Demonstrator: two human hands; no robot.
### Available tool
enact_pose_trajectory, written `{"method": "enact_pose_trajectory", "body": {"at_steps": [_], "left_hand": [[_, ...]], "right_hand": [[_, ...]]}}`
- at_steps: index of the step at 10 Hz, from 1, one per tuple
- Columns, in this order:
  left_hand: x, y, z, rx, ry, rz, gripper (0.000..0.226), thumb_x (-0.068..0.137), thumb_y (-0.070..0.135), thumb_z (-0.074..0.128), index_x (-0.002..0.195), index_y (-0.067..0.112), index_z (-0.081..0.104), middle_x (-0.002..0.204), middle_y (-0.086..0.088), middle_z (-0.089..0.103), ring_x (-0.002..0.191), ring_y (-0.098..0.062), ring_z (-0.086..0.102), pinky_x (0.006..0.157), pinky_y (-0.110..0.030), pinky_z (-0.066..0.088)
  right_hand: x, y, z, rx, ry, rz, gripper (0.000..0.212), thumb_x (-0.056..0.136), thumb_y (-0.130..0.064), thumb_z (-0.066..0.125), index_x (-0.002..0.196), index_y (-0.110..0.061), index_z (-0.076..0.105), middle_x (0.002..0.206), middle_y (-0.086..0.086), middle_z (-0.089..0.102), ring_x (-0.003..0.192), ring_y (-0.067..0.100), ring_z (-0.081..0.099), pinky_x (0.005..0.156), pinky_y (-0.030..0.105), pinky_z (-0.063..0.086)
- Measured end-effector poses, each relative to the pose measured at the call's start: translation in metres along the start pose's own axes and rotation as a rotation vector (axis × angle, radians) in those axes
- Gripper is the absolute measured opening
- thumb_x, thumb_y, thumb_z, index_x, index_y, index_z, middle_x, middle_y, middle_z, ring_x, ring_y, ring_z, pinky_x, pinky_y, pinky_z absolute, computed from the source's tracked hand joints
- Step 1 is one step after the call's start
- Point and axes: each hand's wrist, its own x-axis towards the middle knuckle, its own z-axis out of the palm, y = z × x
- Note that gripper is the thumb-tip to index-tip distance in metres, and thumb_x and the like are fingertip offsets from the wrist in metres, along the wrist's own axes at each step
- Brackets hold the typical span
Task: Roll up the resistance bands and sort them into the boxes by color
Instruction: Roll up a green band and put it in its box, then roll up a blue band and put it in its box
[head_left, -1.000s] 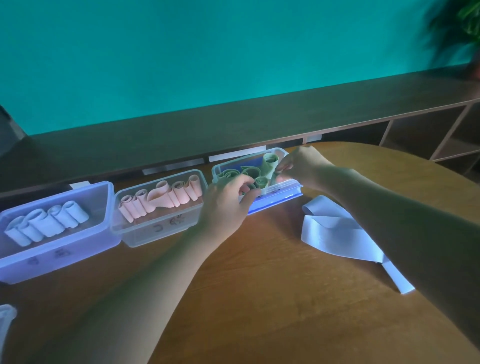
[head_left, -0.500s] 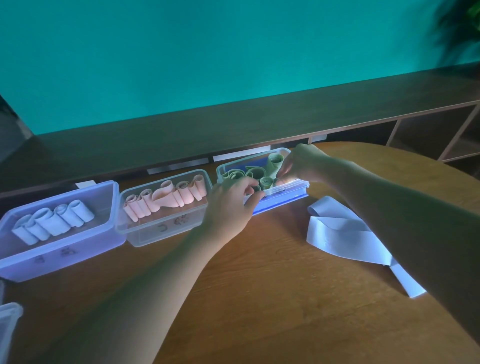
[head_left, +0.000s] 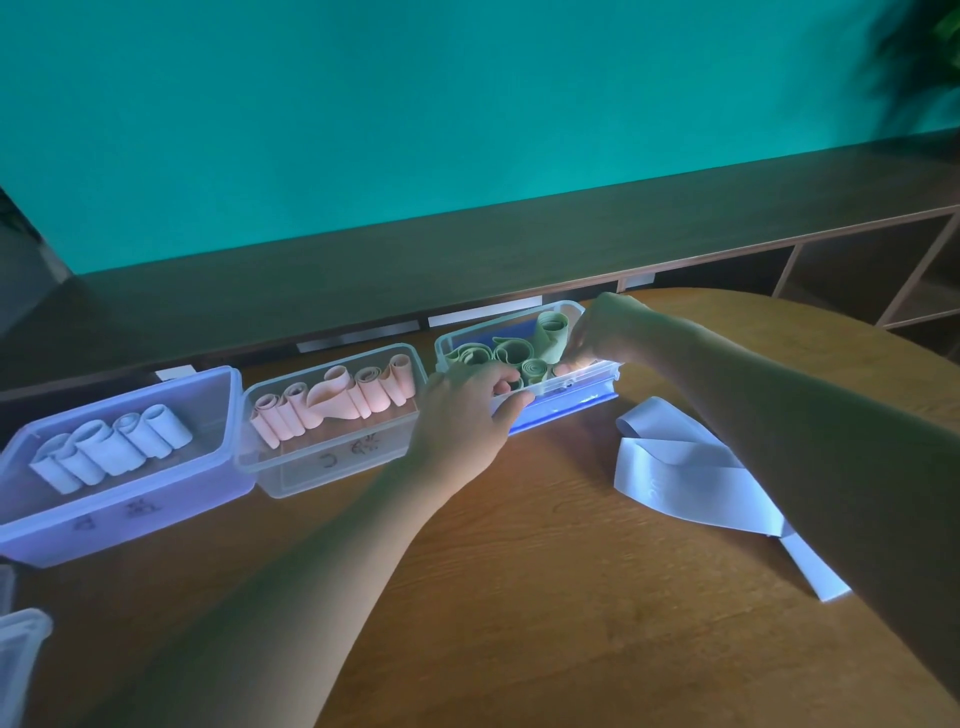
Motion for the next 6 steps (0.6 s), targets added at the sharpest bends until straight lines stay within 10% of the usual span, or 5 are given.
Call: {"method": "enact_pose_trajectory", "body": {"at_steps": [6], "left_hand": [[0.006, 0.011, -0.013, -0.016, -0.021, 0.016, 0.029, 0.097, 0.040, 0.059, 0.116, 0.020, 0.069, 0.101, 0.010, 0.067, 0.098, -0.008, 0.056, 0.081, -0.023, 0.043]], "right_hand": [[-0.015, 0.013, 0.007, -0.057, 0.179, 0.031, 0.029, 0.082, -0.039, 0.078, 0.102, -0.018, 0.071, 0.105, 0.005, 0.071, 0.087, 0.018, 0.060, 0.082, 0.030, 0.051]]}}
